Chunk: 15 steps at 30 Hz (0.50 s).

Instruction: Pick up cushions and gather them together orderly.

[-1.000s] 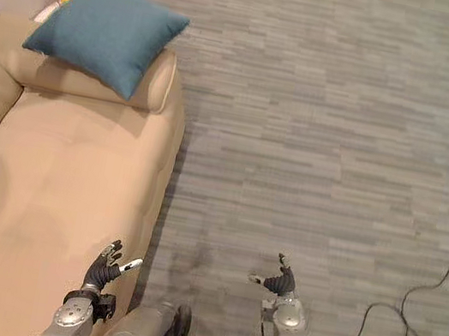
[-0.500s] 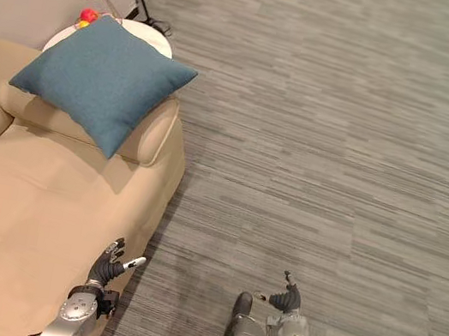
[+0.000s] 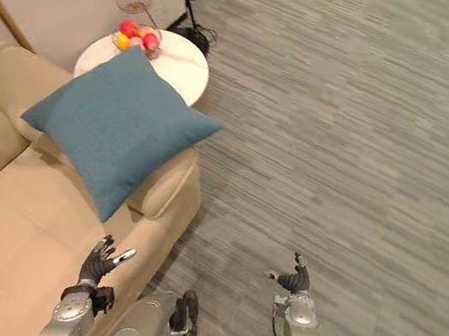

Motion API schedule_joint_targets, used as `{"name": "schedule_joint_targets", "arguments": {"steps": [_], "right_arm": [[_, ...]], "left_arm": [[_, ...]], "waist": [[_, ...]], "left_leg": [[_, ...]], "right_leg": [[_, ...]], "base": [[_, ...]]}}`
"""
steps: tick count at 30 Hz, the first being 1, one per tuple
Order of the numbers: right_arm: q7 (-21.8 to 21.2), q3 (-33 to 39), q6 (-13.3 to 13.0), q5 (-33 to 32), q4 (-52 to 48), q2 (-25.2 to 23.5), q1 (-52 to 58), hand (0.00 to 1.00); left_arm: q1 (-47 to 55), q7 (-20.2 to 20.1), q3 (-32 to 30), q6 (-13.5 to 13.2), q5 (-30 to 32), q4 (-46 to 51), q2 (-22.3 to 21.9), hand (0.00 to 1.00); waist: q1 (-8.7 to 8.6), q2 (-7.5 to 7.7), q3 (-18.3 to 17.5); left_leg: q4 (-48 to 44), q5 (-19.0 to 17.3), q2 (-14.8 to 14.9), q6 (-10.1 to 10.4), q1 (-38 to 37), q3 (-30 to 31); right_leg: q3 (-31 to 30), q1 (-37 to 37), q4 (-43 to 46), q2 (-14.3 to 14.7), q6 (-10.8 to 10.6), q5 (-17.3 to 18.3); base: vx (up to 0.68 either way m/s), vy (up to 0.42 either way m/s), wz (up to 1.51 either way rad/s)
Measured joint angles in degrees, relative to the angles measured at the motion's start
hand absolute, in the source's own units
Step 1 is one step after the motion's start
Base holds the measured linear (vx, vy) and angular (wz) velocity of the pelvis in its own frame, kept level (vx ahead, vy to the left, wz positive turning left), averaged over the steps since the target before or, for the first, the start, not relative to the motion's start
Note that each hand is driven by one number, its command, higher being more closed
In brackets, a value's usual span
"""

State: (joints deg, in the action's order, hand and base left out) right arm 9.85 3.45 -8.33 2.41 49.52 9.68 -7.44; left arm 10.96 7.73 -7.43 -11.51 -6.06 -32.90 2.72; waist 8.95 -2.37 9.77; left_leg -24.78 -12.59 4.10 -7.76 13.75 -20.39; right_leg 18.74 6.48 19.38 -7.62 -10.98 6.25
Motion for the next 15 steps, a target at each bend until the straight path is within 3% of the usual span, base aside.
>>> {"name": "schedule_joint_targets", "arguments": {"steps": [1,2,5,6,7,8,9,10,11,12,13,14,15], "right_arm": [[0.0,0.0,-0.1,0.0,0.8,-0.3,0.0,0.00],[-0.1,0.2,0.0,0.4,1.6,-0.2,0.7,0.00],[-0.1,0.2,0.0,0.4,1.8,-0.3,2.3,0.00],[-0.1,0.2,0.0,0.4,1.1,-0.7,3.2,0.00],[-0.1,0.2,-0.1,0.4,-0.1,-0.8,3.9,0.00],[-0.1,0.2,-0.1,0.3,-1.2,-0.9,4.4,0.00],[-0.1,0.5,-0.2,0.3,-3.6,-1.3,5.5,0.00],[-0.1,1.1,-0.2,0.1,-4.6,-1.7,6.2,0.00],[0.0,1.4,-0.2,-0.1,-4.8,-1.8,6.7,0.00],[0.0,1.8,-0.1,-0.2,-4.9,-1.9,7.5,0.00],[0.0,2.9,-0.1,-0.2,-4.9,-2.2,8.1,0.00],[0.1,3.3,0.0,-0.2,-4.9,-2.4,8.2,0.00],[0.1,4.1,0.1,-0.9,-4.9,-1.9,8.6,0.00]], "left_arm": [[0.6,0.0,0.0,0.1,0.0,-0.7,0.9,0.00],[0.7,0.0,0.0,0.6,0.0,-1.4,1.1,0.00],[1.7,0.1,0.0,0.9,0.0,-1.4,1.0,0.00],[2.0,0.1,0.0,1.0,0.0,-1.4,0.8,0.00],[1.9,0.1,0.1,1.0,0.0,-1.3,0.8,0.00],[1.6,0.1,0.2,1.0,0.0,-1.3,0.7,0.00],[0.9,0.2,0.6,1.0,0.0,-0.5,0.2,0.00],[0.0,0.2,1.0,1.0,0.0,-0.2,0.2,0.00],[-0.6,0.2,1.3,1.0,0.0,-0.2,0.2,0.00],[-1.6,0.7,2.8,0.9,0.1,-0.2,0.4,0.00],[-2.2,1.2,3.7,0.9,0.1,-0.1,0.6,0.00],[-2.2,1.2,4.2,0.8,0.1,-0.1,0.8,0.00],[-2.5,1.2,4.6,1.0,0.2,-1.2,0.0,0.00]], "waist": [[-0.37,1.20,-0.1],[-0.57,2.06,-0.2],[-1.14,1.60,-0.4],[-1.14,1.58,-0.5],[-1.63,1.52,-0.6],[-1.92,1.41,-0.7],[-2.13,1.33,-0.7],[-2.18,1.41,-0.7],[-2.23,1.64,-0.8],[-2.39,2.47,-1.3],[-2.81,3.52,-1.9],[-3.07,4.44,-2.3],[-3.60,3.12,-3.0]], "left_leg": [[2.3,-0.4,-2.2,-0.2,-2.6,1.9],[4.1,-0.8,-4.8,-0.8,-5.8,5.8],[5.6,-0.9,-6.5,-1.0,-10.5,11.9],[6.3,-0.9,-7.2,-1.0,-12.7,16.1],[6.4,-1.0,-7.4,-1.1,-13.3,19.2],[6.4,-1.1,-7.5,-1.2,-13.4,21.5],[6.3,-1.5,-7.6,-0.6,-13.5,26.2],[5.7,-2.3,-7.8,0.2,-13.5,30.4],[5.2,-2.7,-8.2,0.5,-13.4,32.5],[3.7,-3.9,-9.4,1.8,-12.9,37.2],[1.9,-5.5,-10.8,3.0,-12.4,40.9],[1.3,-6.4,-11.7,3.5,-12.4,42.4],[-1.6,-8.6,-11.1,5.4,-12.2,45.4]], "right_leg": [[-0.6,-4.4,13.6,-3.1,-2.8,-0.5],[-1.9,-10.1,28.9,-6.0,-3.0,0.3],[-1.2,-13.4,35.5,-6.8,1.7,3.7],[-1.6,-16.1,33.9,-6.3,4.4,5.6],[-2.2,-18.4,31.1,-5.8,5.6,6.5],[-3.2,-20.0,28.5,-4.8,6.2,6.8],[-8.5,-22.8,21.1,-1.9,6.4,6.9],[-14.1,-24.0,14.3,0.5,6.0,6.7],[-17.1,-24.3,11.1,1.3,5.4,6.3],[-22.4,-24.6,5.1,1.9,3.5,4.8],[-24.7,-24.5,1.4,1.4,3.2,2.6],[-25.1,-24.2,0.0,0.9,3.5,0.7],[-22.3,-23.2,1.5,0.8,3.6,-2.7]], "base": [[0.46,0.116,1.39],[0.45,0.076,1.49],[0.30,-0.010,1.31],[0.32,-0.058,1.81],[0.31,-0.075,1.77],[0.28,-0.133,1.84],[0.32,-0.206,1.91],[0.31,-0.235,1.90],[0.25,-0.263,2.00],[0.23,-0.321,2.10],[0.24,-0.349,2.06],[0.25,-0.395,1.90],[0.29,-0.360,1.36]]}}
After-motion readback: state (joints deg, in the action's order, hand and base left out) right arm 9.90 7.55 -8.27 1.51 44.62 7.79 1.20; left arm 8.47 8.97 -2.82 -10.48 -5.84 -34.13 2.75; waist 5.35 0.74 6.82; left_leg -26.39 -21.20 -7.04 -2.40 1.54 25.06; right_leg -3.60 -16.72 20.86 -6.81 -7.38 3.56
